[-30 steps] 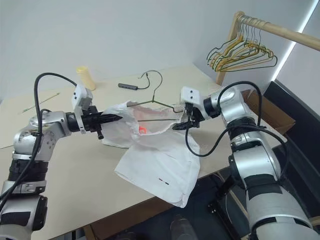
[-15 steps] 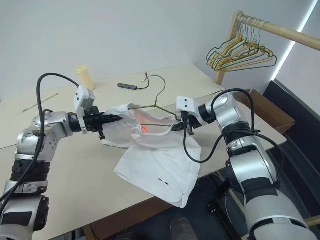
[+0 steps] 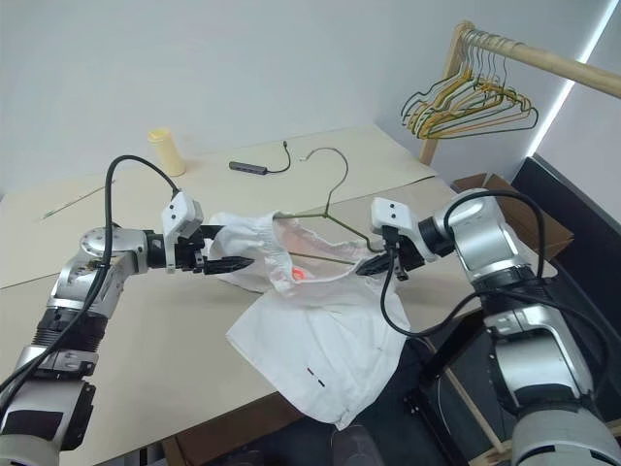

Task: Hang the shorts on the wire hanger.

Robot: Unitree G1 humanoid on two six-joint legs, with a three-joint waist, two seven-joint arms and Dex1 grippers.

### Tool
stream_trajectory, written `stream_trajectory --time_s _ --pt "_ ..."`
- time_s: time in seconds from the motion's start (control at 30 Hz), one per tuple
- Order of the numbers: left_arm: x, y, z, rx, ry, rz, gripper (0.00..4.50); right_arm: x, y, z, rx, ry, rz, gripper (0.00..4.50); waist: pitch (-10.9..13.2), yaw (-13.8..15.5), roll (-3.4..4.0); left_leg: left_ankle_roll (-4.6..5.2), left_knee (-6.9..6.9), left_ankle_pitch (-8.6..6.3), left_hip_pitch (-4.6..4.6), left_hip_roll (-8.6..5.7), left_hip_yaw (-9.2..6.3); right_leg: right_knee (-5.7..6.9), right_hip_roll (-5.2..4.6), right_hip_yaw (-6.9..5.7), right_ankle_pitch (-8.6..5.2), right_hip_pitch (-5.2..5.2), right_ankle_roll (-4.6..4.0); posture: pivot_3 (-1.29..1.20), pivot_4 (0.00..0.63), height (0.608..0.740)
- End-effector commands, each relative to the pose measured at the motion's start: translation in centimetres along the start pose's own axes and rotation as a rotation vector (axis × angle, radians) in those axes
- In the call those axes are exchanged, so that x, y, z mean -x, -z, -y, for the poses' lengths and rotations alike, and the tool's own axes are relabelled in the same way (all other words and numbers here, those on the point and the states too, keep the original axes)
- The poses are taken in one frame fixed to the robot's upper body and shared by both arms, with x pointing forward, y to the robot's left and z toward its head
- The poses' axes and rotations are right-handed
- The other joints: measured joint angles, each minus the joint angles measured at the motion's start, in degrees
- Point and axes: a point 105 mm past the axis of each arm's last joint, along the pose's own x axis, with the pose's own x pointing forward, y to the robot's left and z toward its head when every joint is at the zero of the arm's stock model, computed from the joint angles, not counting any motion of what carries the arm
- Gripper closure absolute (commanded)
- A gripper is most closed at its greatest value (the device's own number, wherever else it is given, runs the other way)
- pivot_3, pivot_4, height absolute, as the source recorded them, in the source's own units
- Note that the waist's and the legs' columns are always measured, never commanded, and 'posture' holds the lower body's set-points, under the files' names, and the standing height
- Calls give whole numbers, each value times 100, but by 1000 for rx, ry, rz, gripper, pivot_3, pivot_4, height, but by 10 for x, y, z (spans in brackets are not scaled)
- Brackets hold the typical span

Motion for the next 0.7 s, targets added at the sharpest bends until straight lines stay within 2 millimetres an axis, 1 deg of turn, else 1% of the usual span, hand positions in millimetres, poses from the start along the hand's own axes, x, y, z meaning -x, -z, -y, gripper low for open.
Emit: stream_trajectory --time_s 0.03,0.1,0.13,0.2,0.27,0.33,0.47,0.57,0.7 --pt "2 -28 -9 -102 -15 89 43 13 -10 -15 33 -24 -16 4496 0 1 0 0 0 0 -1 0 0 -1 -1 -3 0 0 0 -215 0 740" --pt "3 -39 -4 -125 49 130 43 15 -9 -18 28 -19 -35 4496 0 -12 0 0 0 0 -2 -1 0 -1 -4 -3 0 -1 1 -215 0 740" --pt "5 -45 2 -146 106 143 43 16 -9 -19 22 -18 -44 4496 0 -17 0 0 0 0 -4 -1 2 -1 -5 -3 -1 -2 1 -215 0 740" --pt "6 -51 11 -184 190 149 43 17 -9 -20 14 -15 -51 4496 0 -41 0 0 0 0 -14 -2 4 1 -7 -3 -1 -17 1 -246 0 740" --pt "7 -54 20 -256 275 118 43 18 -10 -20 10 -13 -52 4496 0 -84 0 0 1 0 -18 0 5 3 -7 -3 0 -22 1 -249 0 740" --pt "4 -46 23 -329 325 44 43 18 -11 -21 11 -16 -53 4496 0 -137 0 0 2 0 -29 -2 4 4 -9 -3 0 -31 1 -250 0 740" --pt "-2 -25 14 -414 320 -104 43 18 -13 -21 14 -19 -54 4496 -1 -166 1 2 4 1 -30 -14 5 1 -25 -6 0 -28 3 -257 0 740" --pt "-4 -17 4 -437 281 -155 598 21 -14 -21 10 -19 -51 4496 -1 -189 1 3 4 2 -31 -15 5 2 -27 -7 0 -32 4 -260 0 740" --pt "-1 -10 0 -443 282 -182 1862 24 -13 -22 5 -20 -48 4496 0 -264 1 4 4 2 -40 -15 5 2 -30 -9 -1 -38 5 -270 0 740"
